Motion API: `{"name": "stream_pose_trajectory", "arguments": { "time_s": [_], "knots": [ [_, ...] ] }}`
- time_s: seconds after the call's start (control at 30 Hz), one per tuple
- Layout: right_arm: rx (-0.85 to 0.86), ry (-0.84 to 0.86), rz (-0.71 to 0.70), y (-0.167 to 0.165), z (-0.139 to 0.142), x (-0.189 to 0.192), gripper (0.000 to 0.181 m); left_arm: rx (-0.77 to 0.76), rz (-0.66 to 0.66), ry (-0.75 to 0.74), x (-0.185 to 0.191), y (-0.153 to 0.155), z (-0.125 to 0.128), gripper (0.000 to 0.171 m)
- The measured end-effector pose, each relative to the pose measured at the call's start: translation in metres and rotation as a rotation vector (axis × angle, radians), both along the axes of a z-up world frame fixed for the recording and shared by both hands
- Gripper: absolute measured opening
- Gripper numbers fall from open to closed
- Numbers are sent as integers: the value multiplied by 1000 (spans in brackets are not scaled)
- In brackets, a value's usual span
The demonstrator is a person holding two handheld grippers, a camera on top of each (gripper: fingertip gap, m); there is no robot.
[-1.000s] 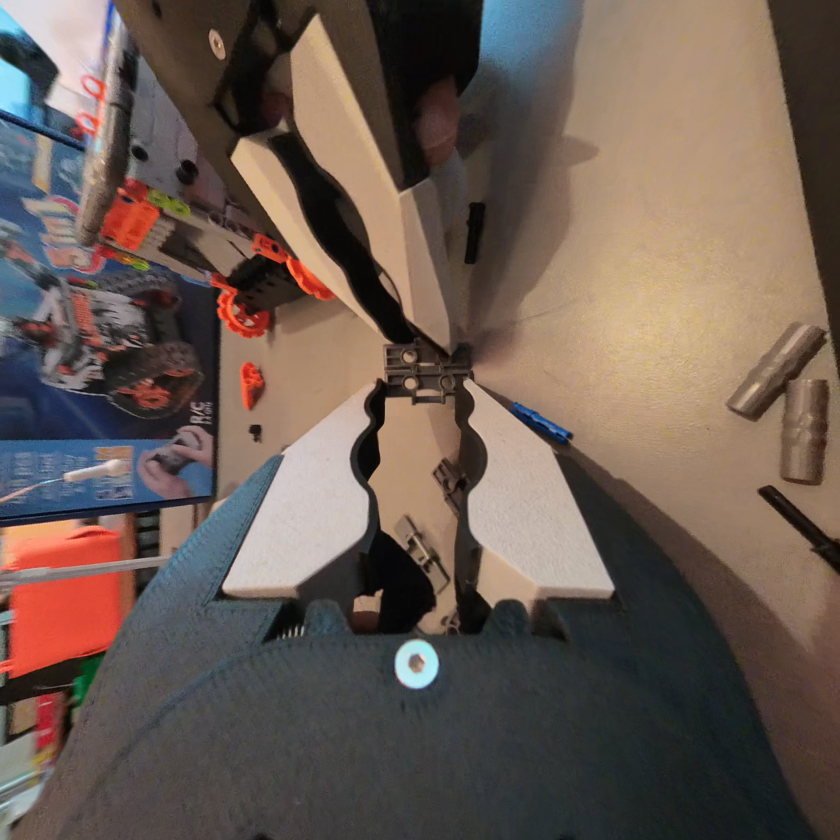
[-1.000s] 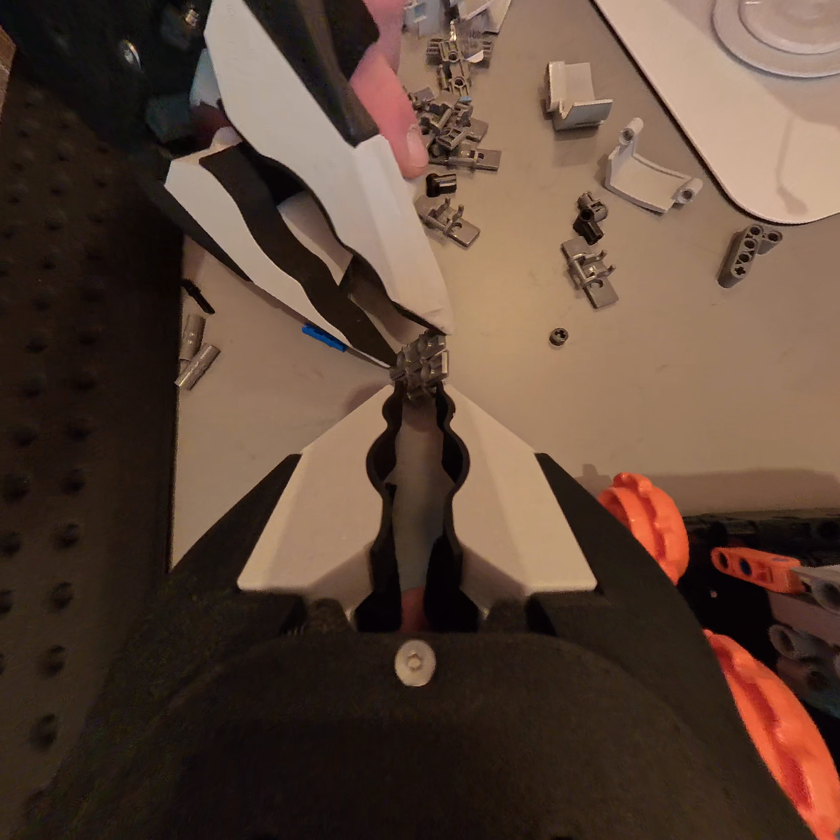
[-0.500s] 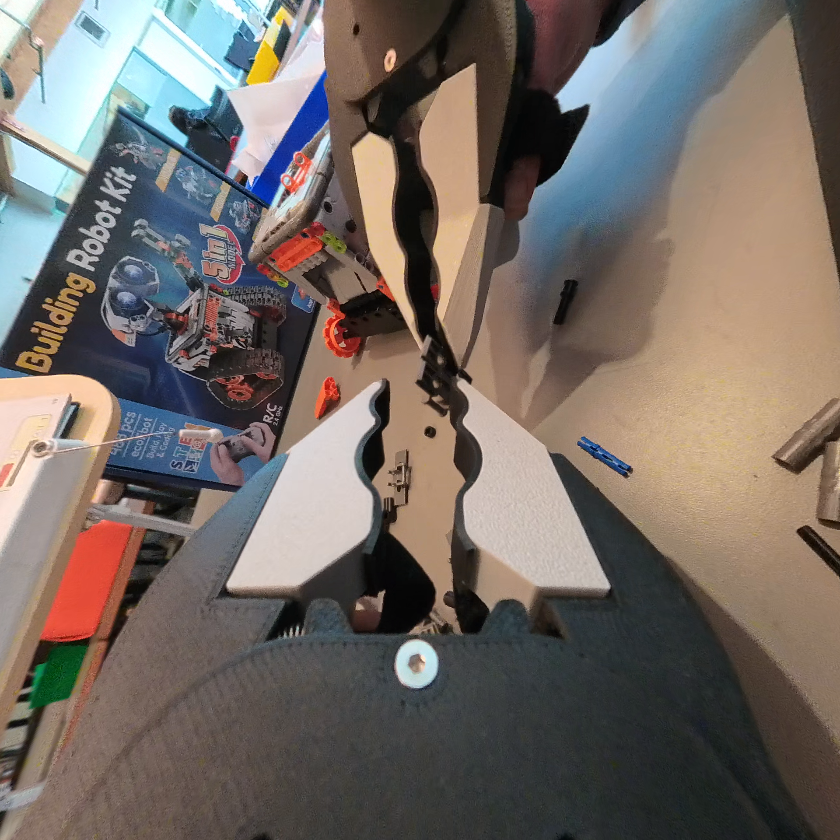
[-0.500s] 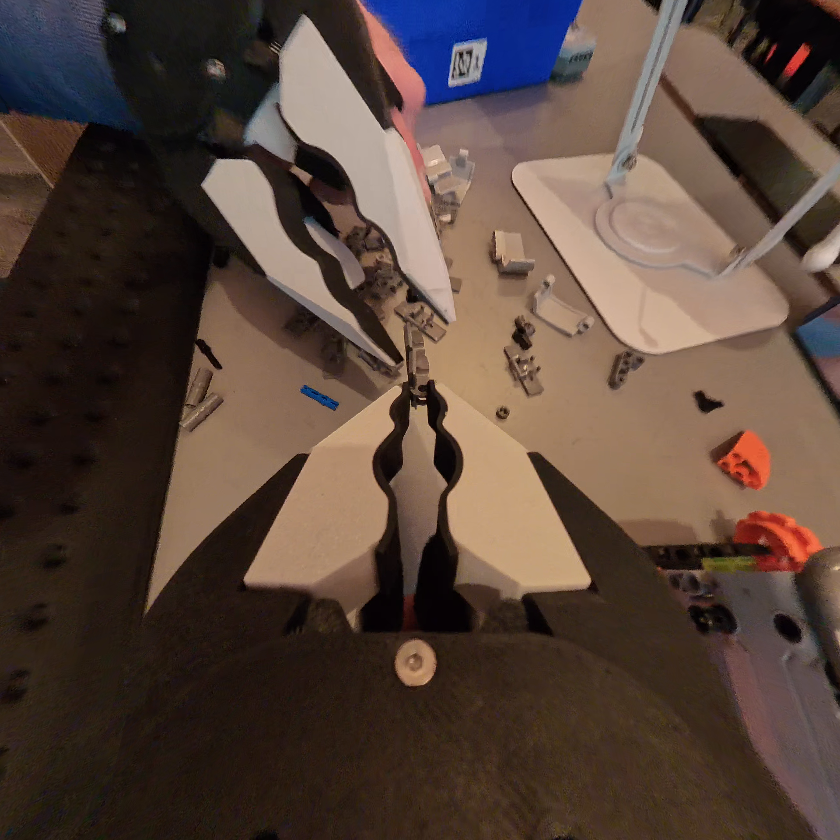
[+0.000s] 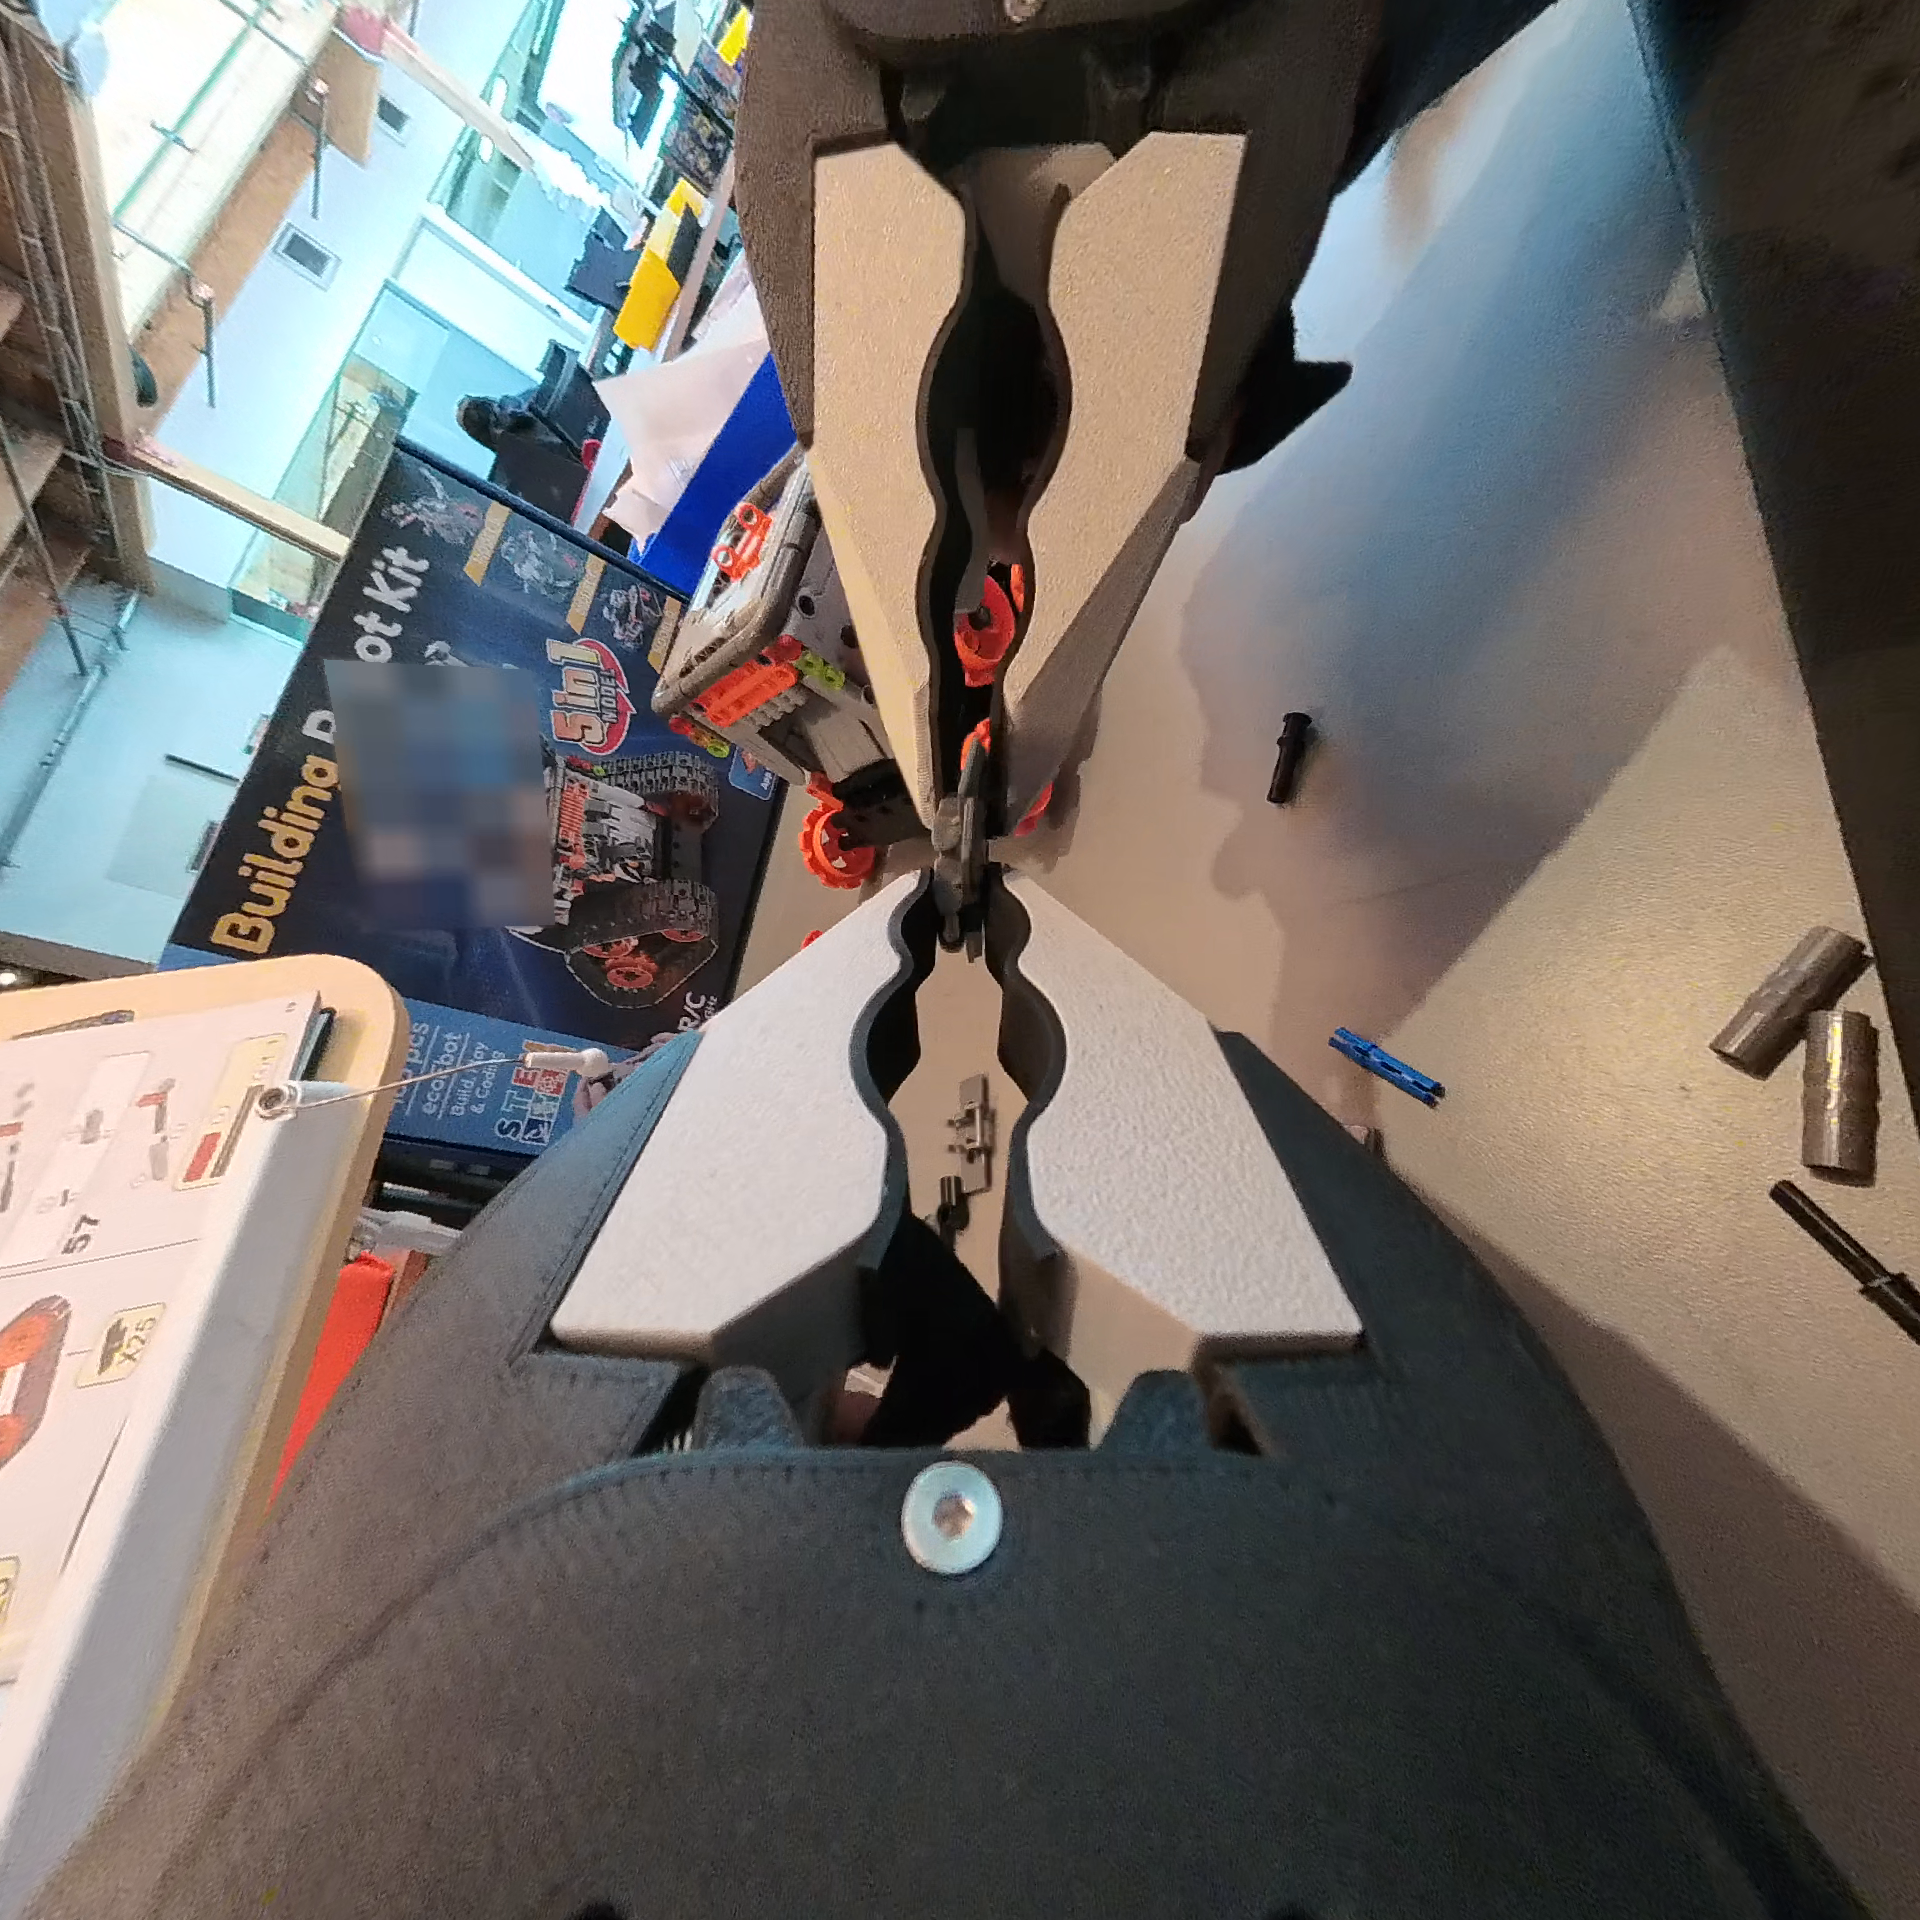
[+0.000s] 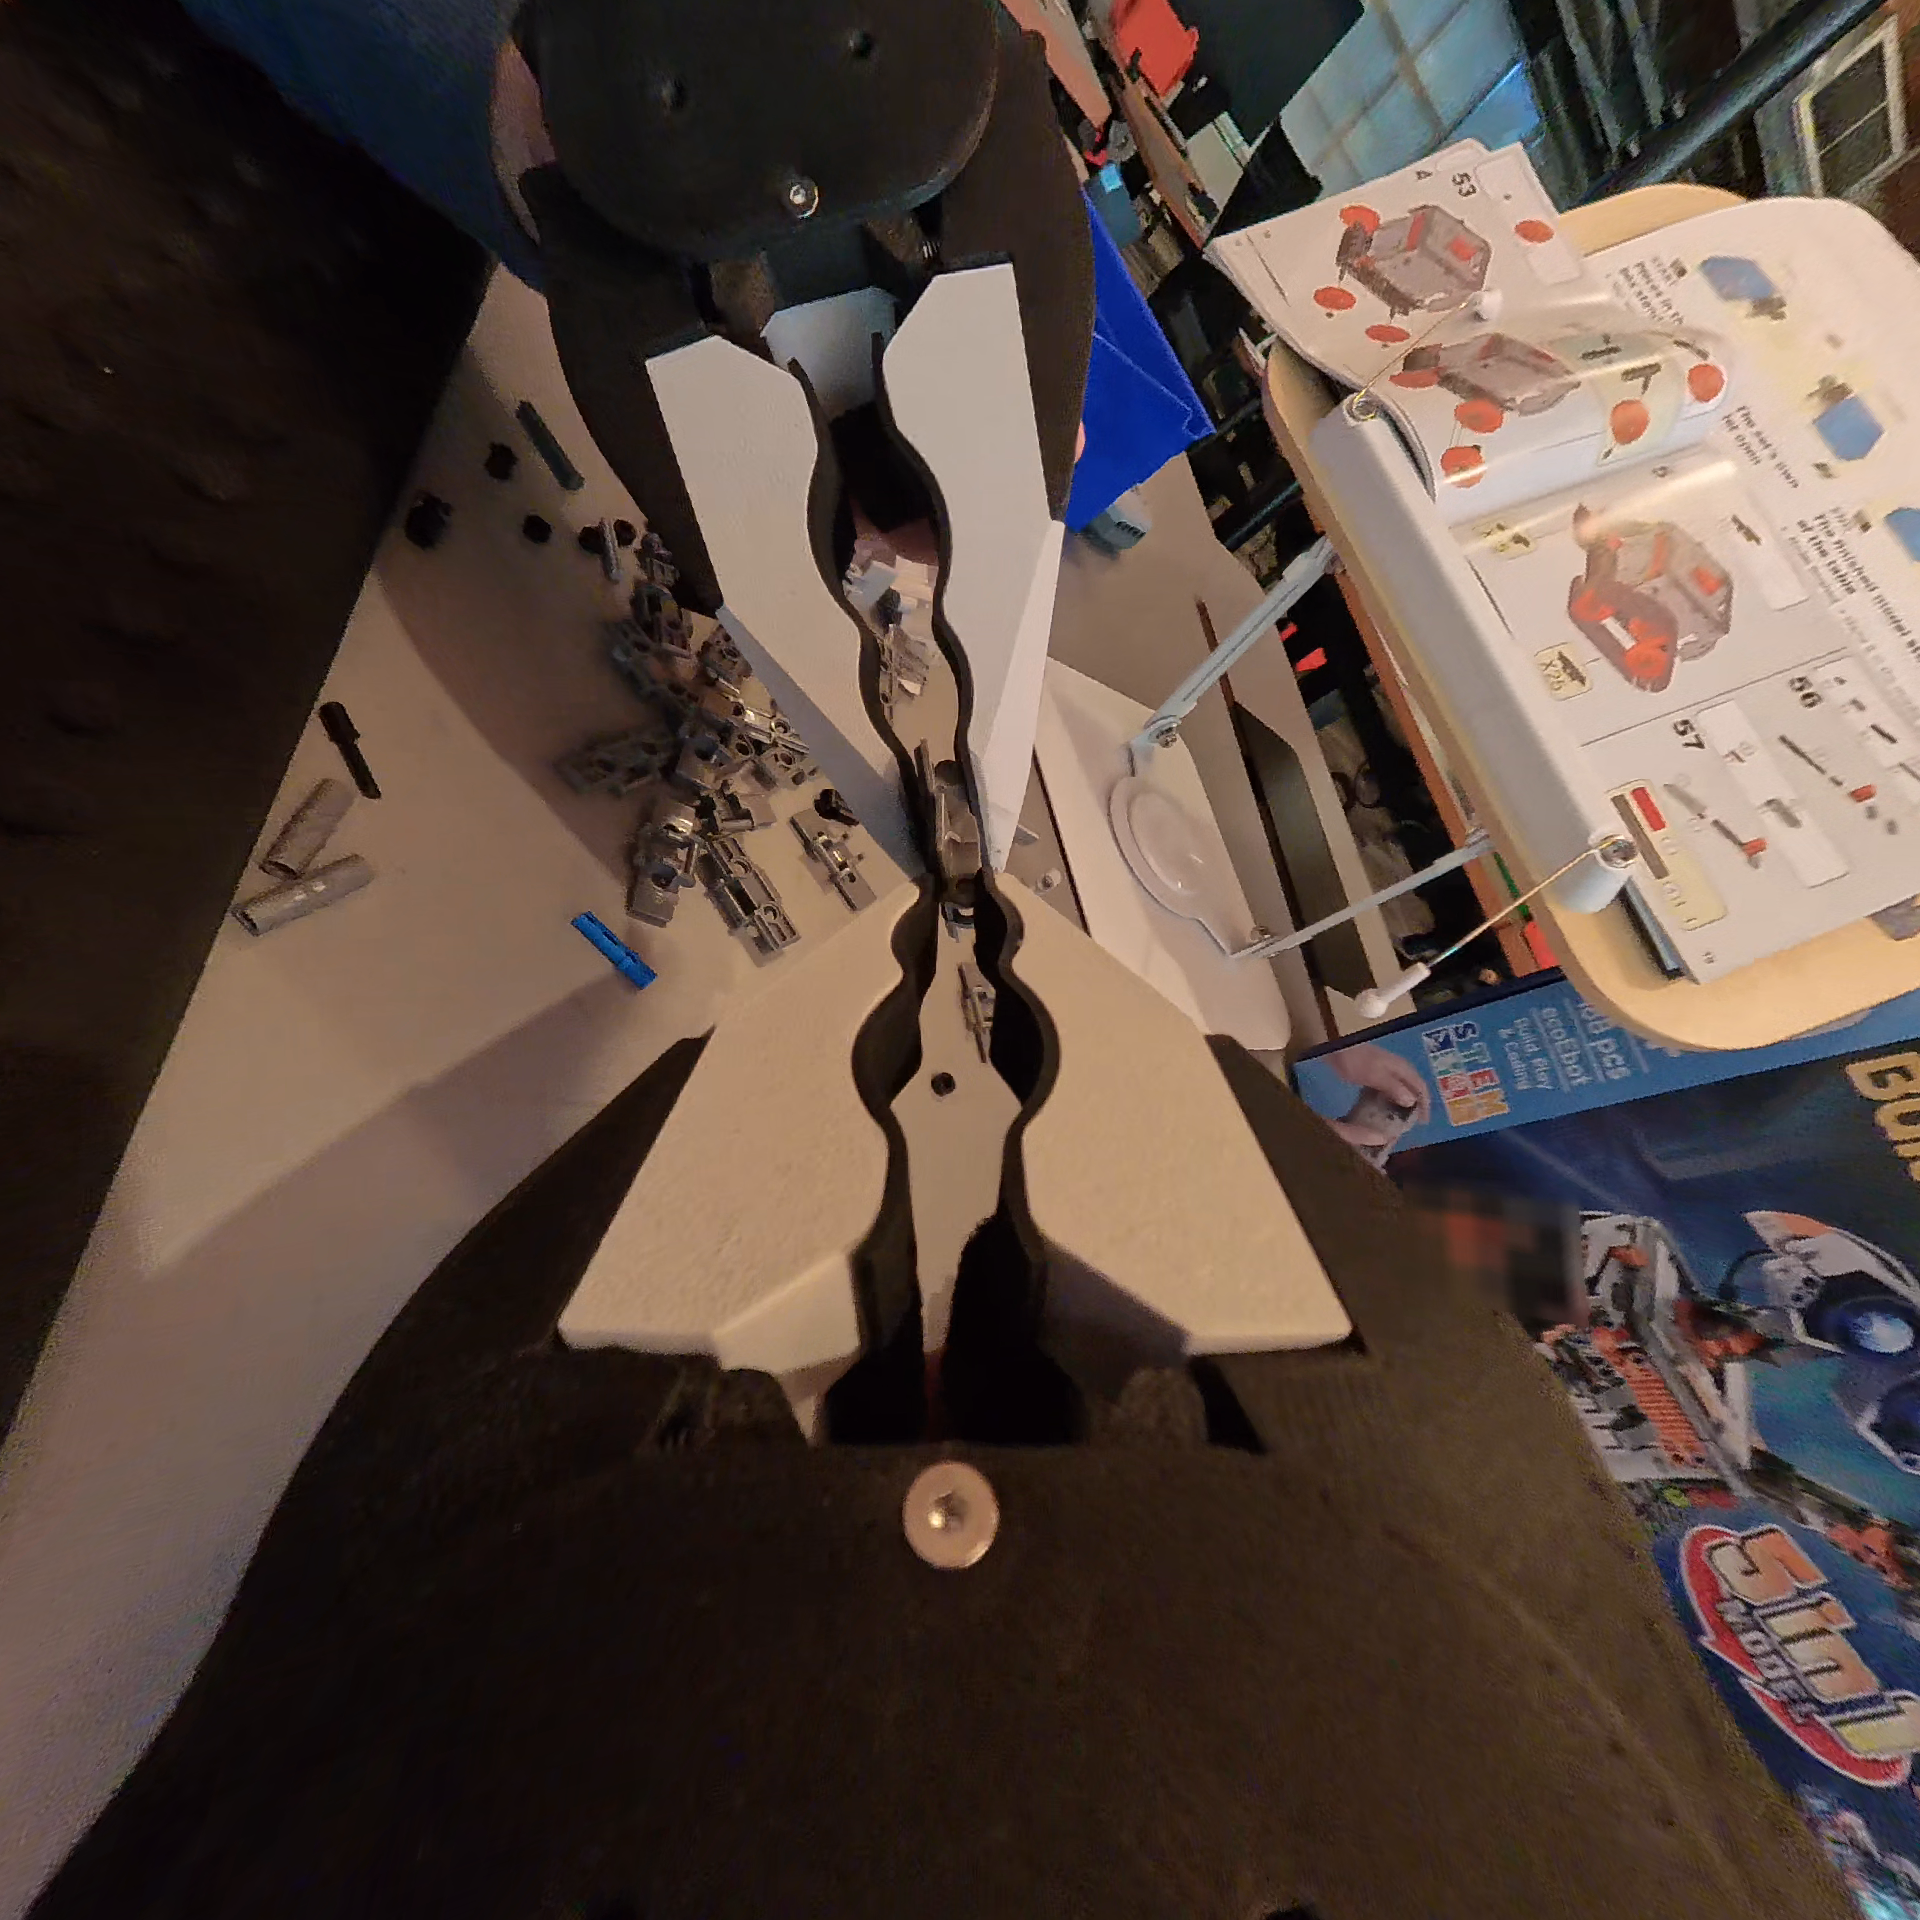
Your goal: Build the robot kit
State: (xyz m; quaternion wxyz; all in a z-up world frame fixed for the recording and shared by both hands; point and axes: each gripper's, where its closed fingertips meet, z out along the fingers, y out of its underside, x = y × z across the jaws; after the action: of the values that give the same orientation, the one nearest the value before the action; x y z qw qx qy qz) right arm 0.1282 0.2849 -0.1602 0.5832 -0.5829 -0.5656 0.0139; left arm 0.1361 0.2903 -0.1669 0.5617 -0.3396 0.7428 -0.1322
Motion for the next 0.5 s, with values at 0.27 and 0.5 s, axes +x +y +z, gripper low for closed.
{"name": "stream_pose_trajectory", "arguments": {
  "time_s": [0.27,0.5],
  "knots": [
    [3,46,-46,4,7,-2,4,21,79,5,1,6,5,7],
    [-10,-85,37,-12,-8,-7,4,227,1,143,-2,-7,-10,6]
  ]
}}
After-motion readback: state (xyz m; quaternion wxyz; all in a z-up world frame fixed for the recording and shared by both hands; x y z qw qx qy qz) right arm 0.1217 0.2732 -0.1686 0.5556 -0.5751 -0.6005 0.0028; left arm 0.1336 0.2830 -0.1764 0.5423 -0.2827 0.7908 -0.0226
